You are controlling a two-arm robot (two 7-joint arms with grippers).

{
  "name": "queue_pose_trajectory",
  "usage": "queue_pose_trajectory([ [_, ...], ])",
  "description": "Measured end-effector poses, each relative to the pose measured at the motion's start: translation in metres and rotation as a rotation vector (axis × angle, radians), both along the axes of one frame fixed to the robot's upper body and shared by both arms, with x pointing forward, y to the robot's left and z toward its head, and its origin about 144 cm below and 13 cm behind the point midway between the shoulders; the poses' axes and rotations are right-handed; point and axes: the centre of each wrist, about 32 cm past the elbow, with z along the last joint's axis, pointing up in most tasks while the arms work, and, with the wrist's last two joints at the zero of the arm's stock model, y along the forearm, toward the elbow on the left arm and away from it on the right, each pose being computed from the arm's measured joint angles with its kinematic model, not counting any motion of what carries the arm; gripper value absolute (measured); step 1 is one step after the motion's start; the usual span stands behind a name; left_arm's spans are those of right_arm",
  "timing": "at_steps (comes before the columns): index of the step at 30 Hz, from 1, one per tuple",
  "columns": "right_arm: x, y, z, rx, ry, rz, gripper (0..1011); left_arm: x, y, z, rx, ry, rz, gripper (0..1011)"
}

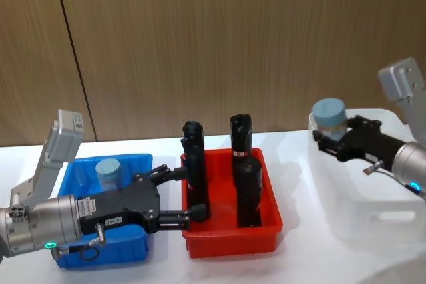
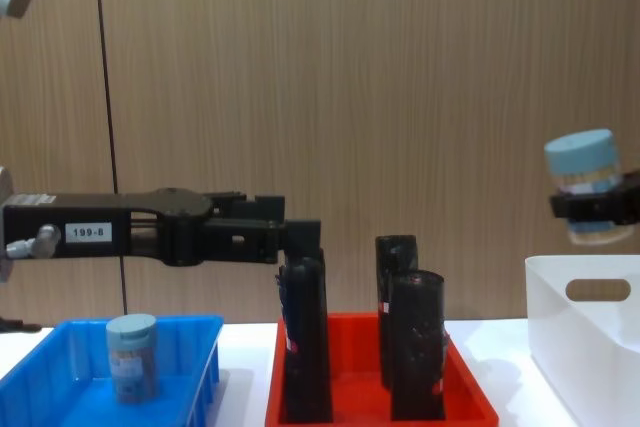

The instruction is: Pick the cotton swabs from the blue box and place them into the white box.

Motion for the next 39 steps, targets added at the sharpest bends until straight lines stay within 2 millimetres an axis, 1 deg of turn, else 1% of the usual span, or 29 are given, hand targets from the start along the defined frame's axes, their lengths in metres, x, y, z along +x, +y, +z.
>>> queue_pose_trajectory([
  [7, 0.011, -0.011, -0.008, -0.018, 0.02, -0.099, 646, 0.0, 0.0, 0.0, 0.0, 0.0, 0.0, 1004],
  [11, 0.019, -0.019, -0.018, -0.028, 0.047, -0.164, 646, 0.0, 0.0, 0.0, 0.0, 0.0, 0.0, 1004],
  [20, 0.031, -0.031, -0.033, -0.047, 0.096, -0.239, 646, 0.0, 0.0, 0.0, 0.0, 0.0, 0.0, 1004],
  [22, 0.033, -0.033, -0.036, -0.049, 0.104, -0.249, 688, 0.0, 0.0, 0.0, 0.0, 0.0, 0.0, 1004],
  [23, 0.034, -0.034, -0.038, -0.05, 0.109, -0.256, 730, 0.0, 0.0, 0.0, 0.0, 0.0, 0.0, 1004],
  [25, 0.035, -0.035, -0.04, -0.053, 0.113, -0.261, 762, 0.0, 0.0, 0.0, 0.0, 0.0, 0.0, 1004],
  [26, 0.036, -0.036, -0.041, -0.054, 0.116, -0.264, 812, 0.0, 0.0, 0.0, 0.0, 0.0, 0.0, 1004],
  [27, 0.036, -0.036, -0.042, -0.055, 0.118, -0.266, 837, 0.0, 0.0, 0.0, 0.0, 0.0, 0.0, 1004],
  [29, 0.037, -0.037, -0.043, -0.055, 0.121, -0.269, 870, 0.0, 0.0, 0.0, 0.0, 0.0, 0.0, 1004],
  [30, 0.037, -0.038, -0.044, -0.055, 0.123, -0.271, 922, 0.0, 0.0, 0.0, 0.0, 0.0, 0.0, 1004],
  [31, 0.038, -0.038, -0.044, -0.055, 0.124, -0.272, 922, 0.0, 0.0, 0.0, 0.0, 0.0, 0.0, 1004],
  [33, 0.038, -0.039, -0.045, -0.056, 0.125, -0.274, 994, 0.0, 0.0, 0.0, 0.0, 0.0, 0.0, 1004],
  [39, 0.038, -0.039, -0.046, -0.057, 0.126, -0.275, 1002, 0.0, 0.0, 0.0, 0.0, 0.0, 0.001, 1004],
])
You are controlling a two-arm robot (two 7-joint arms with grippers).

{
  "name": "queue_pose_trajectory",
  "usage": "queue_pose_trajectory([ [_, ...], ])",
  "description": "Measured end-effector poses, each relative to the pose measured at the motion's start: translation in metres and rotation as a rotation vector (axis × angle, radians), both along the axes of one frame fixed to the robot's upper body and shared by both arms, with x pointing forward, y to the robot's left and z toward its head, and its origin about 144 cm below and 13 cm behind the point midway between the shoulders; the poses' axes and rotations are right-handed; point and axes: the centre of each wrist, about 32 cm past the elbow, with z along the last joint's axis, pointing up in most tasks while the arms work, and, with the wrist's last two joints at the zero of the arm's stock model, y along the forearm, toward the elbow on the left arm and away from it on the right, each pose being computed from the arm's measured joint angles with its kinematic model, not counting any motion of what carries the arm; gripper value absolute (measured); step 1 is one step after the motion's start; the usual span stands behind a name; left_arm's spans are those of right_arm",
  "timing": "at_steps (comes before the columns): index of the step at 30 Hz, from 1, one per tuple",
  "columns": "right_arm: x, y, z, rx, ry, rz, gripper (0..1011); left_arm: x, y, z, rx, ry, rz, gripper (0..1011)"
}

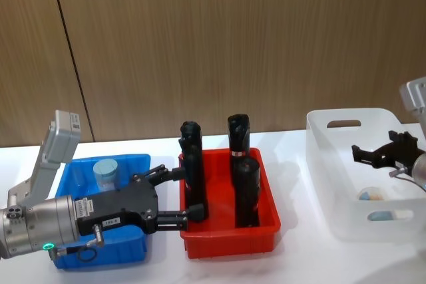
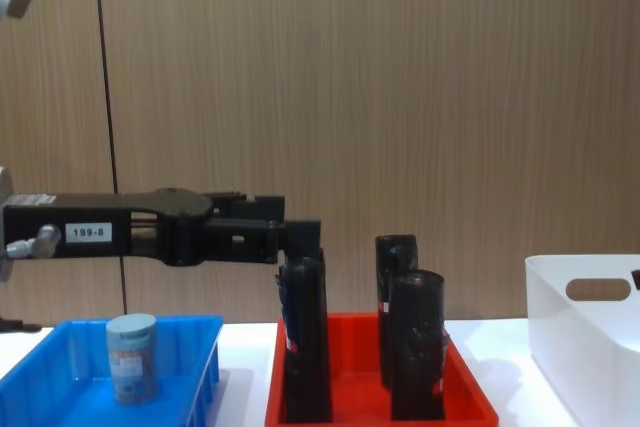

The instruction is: Pick the cotton swabs from the blue box and place them into the white box.

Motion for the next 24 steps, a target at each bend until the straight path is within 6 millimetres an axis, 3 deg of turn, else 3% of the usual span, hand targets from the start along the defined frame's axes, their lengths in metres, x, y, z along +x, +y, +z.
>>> queue_pose_trajectory([
  [11, -0.012, 0.011, -0.005, 0.013, -0.039, 0.023, 1002, -0.004, -0.01, -0.004, 0.016, -0.016, 0.063, 1004],
  [24, -0.045, 0.037, -0.016, 0.061, -0.129, 0.07, 1002, -0.012, -0.029, -0.011, 0.043, -0.054, 0.189, 1004],
])
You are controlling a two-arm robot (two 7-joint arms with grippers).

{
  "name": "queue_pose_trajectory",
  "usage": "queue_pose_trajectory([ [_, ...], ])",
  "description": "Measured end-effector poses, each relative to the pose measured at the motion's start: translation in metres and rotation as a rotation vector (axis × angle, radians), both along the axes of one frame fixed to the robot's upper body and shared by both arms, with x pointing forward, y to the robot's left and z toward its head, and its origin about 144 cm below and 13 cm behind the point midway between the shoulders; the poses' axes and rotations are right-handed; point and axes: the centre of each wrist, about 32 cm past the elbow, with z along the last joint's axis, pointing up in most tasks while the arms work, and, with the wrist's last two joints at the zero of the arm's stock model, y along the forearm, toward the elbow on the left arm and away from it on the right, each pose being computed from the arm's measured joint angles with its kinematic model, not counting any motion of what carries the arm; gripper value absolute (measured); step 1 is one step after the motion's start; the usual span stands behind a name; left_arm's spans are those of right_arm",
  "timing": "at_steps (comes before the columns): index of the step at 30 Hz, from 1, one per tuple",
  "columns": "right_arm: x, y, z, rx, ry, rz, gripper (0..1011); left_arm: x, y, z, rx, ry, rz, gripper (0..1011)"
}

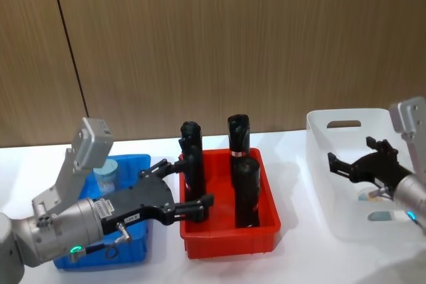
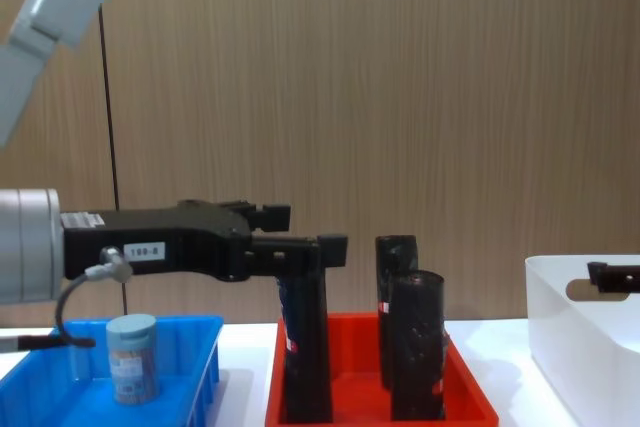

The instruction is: Pick the cotton swabs from the blue box and place them into the white box.

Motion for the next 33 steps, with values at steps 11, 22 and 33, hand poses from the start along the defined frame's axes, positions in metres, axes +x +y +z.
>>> queue_pose_trajectory([
  [11, -0.031, 0.021, -0.004, 0.056, -0.08, 0.032, 1002, -0.007, -0.016, -0.005, 0.017, -0.04, 0.106, 1004],
  [22, -0.062, 0.038, -0.005, 0.118, -0.149, 0.055, 1002, -0.016, -0.032, -0.009, 0.027, -0.084, 0.218, 1004],
  [33, -0.093, 0.053, -0.002, 0.187, -0.217, 0.069, 1002, -0.024, -0.047, -0.014, 0.03, -0.127, 0.319, 1004],
])
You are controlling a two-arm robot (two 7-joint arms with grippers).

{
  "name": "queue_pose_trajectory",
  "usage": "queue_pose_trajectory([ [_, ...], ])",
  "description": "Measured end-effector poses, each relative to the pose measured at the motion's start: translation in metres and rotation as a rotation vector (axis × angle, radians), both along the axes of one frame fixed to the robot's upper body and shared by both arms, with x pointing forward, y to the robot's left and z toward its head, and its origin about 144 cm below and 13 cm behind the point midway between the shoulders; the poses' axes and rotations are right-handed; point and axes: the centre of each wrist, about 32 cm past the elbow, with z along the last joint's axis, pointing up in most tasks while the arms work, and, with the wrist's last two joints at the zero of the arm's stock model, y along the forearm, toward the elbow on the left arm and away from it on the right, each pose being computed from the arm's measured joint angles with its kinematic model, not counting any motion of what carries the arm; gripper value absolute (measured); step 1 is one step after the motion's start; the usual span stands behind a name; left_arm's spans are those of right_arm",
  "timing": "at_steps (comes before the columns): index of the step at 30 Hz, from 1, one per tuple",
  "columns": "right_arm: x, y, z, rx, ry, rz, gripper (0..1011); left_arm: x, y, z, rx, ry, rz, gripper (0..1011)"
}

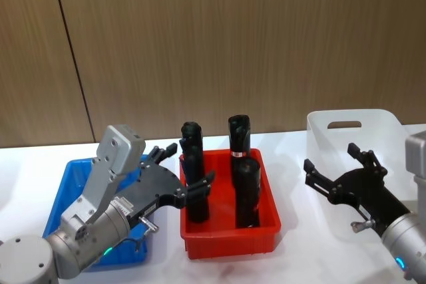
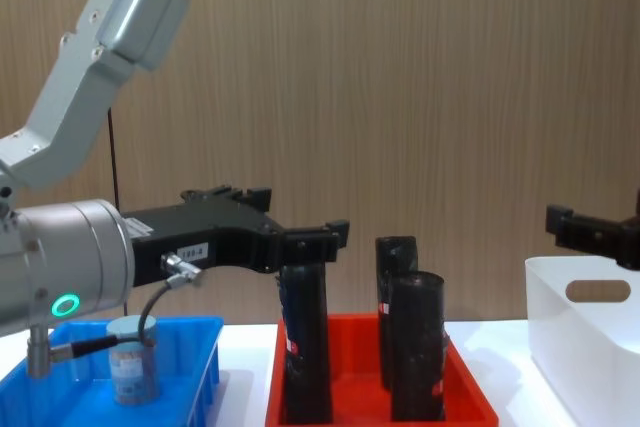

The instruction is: Pick the cotton swabs from the blue box and place them into the white box.

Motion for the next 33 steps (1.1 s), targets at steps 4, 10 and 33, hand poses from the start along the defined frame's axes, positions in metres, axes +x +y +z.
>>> queue_pose_trajectory([
  [4, -0.005, 0.002, 0.001, 0.01, -0.009, 0.001, 1002, -0.004, -0.006, -0.001, 0.0, -0.021, 0.044, 1004],
  [10, -0.006, 0.003, 0.001, 0.014, -0.011, 0.002, 1002, -0.008, -0.013, -0.003, -0.002, -0.045, 0.096, 1004],
  [33, -0.007, 0.003, 0.001, 0.013, -0.011, 0.003, 1002, -0.024, -0.037, -0.007, -0.02, -0.13, 0.268, 1004],
])
